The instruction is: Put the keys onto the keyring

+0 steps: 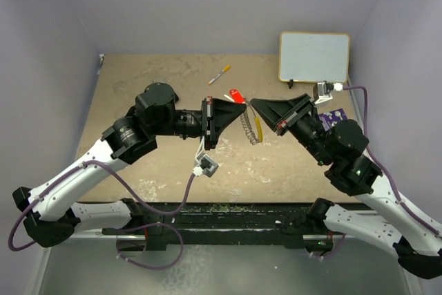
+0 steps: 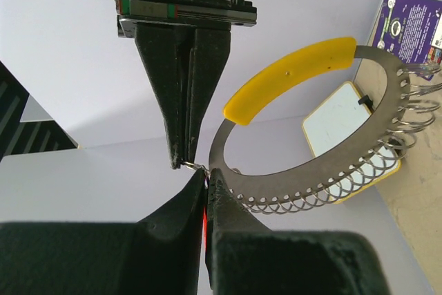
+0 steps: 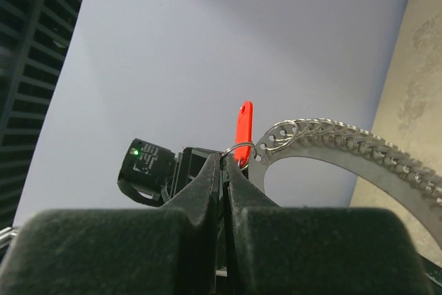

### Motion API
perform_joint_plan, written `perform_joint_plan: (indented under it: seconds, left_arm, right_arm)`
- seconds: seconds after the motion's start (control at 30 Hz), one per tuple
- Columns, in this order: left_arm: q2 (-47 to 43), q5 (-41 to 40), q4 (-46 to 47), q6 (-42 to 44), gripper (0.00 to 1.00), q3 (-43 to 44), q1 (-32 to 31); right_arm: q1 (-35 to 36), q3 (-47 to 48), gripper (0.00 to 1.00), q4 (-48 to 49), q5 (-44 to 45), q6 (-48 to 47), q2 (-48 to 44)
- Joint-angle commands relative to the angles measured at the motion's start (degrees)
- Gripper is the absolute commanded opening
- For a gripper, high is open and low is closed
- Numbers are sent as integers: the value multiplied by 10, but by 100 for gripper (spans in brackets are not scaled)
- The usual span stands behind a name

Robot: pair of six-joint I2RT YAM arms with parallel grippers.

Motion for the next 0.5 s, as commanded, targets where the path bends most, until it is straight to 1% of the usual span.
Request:
perform_joint_plan:
  seconds: [0.0, 0.27, 0.47]
  left_arm:
    - [-14, 6, 40, 13, 3, -6, 3]
    - [-7, 0, 101, 13, 3, -30, 3]
    - [-3, -1, 130, 8, 3, -40, 3]
  right_arm:
    - [-2, -4, 0, 91, 48, 25, -18]
    - [-3, -4, 0, 121, 52, 38, -17]
    - [-3, -18, 0, 107, 51, 43, -14]
